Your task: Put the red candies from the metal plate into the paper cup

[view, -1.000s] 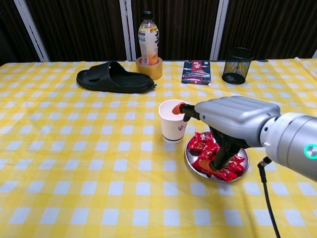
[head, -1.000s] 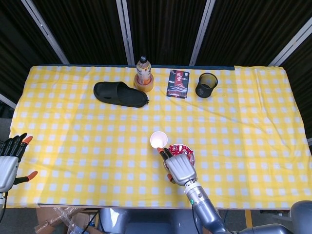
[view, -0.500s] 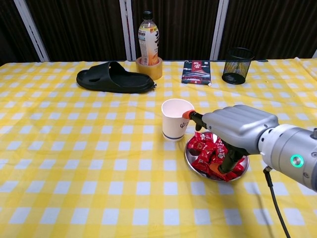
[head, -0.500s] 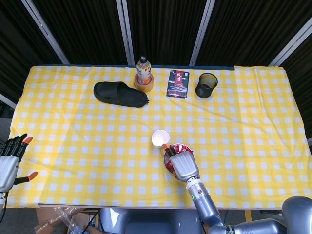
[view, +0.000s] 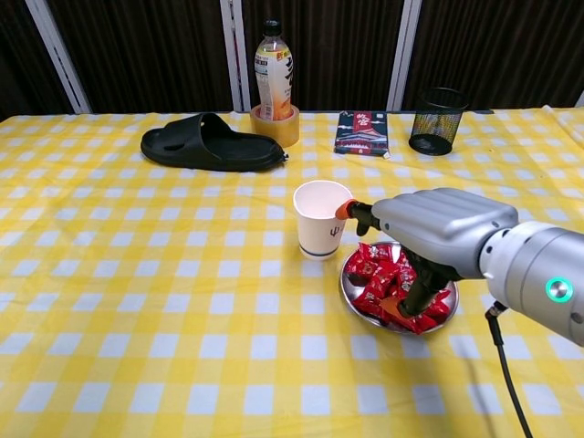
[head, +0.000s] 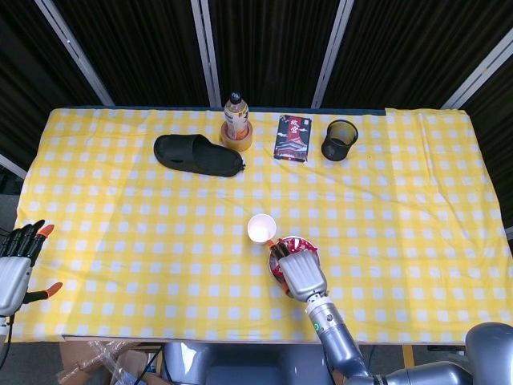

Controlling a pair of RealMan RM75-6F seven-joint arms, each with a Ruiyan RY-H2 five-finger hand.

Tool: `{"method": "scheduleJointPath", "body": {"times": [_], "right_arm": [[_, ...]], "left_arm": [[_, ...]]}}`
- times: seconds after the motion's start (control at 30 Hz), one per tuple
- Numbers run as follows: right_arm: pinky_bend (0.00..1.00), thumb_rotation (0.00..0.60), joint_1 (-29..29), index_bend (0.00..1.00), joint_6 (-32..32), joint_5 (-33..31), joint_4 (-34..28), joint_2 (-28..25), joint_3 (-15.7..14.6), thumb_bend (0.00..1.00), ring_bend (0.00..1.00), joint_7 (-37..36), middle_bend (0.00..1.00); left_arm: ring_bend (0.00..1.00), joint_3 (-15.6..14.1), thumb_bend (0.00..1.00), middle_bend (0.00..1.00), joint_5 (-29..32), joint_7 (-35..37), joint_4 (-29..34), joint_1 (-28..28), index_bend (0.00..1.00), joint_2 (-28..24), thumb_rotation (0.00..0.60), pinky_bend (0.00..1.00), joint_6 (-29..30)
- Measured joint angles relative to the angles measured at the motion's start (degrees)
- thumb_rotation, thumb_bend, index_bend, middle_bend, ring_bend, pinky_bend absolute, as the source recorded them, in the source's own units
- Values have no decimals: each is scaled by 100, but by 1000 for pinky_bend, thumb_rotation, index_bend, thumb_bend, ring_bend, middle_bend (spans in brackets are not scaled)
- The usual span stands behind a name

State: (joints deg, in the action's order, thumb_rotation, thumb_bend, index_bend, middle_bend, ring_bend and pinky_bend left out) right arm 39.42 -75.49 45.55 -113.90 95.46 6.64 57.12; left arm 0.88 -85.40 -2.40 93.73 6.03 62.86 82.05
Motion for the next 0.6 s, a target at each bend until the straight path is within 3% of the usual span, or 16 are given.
{"method": "scheduleJointPath", "body": {"times": [0.6], "right_arm": [[795, 600, 89, 33, -363, -50, 184, -49, -293, 362, 635, 620, 154]], "left_arm": [[0, -1, 47, 0, -1, 29, 33, -10, 0, -16, 600, 0, 11]]}}
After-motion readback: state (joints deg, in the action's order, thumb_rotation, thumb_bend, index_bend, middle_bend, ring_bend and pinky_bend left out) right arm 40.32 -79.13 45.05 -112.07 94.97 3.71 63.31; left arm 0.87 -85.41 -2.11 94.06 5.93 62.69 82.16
